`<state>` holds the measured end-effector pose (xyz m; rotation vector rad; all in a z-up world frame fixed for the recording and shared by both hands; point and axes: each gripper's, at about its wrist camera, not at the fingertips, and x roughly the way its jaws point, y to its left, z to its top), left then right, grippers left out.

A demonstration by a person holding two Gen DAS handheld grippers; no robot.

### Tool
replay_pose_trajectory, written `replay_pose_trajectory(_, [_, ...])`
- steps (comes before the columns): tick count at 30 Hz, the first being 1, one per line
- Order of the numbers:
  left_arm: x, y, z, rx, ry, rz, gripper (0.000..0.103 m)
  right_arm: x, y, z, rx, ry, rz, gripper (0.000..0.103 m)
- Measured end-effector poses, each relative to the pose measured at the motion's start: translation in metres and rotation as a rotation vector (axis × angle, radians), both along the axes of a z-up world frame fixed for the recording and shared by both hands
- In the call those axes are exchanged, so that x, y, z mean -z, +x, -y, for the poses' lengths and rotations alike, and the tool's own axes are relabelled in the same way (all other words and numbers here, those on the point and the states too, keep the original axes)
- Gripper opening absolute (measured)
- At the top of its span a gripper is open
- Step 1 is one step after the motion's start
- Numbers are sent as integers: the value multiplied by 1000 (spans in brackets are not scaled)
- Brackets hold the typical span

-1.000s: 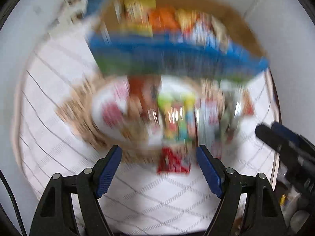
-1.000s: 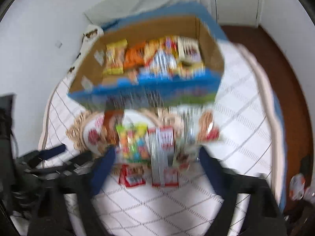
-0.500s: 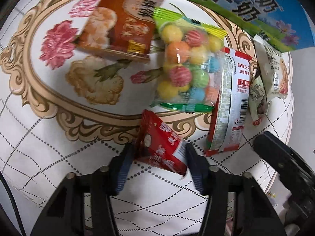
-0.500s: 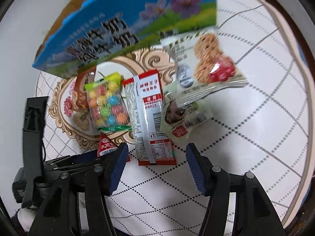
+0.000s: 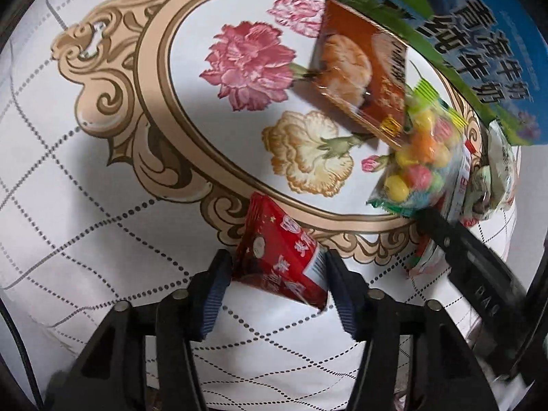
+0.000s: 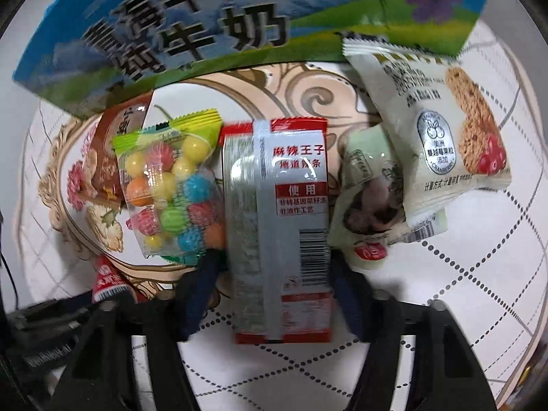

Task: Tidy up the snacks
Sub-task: 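Grasp small red pack with left tool while right tool grasps red-white spicy strip pack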

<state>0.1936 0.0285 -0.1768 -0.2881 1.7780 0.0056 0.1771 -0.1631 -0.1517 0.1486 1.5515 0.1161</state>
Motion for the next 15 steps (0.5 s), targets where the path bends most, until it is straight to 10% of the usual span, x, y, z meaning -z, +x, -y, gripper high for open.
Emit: replay_pose_trajectory(15, [-2, 4, -23, 81, -41, 59, 48, -8, -59, 5, 106, 19, -140, 68])
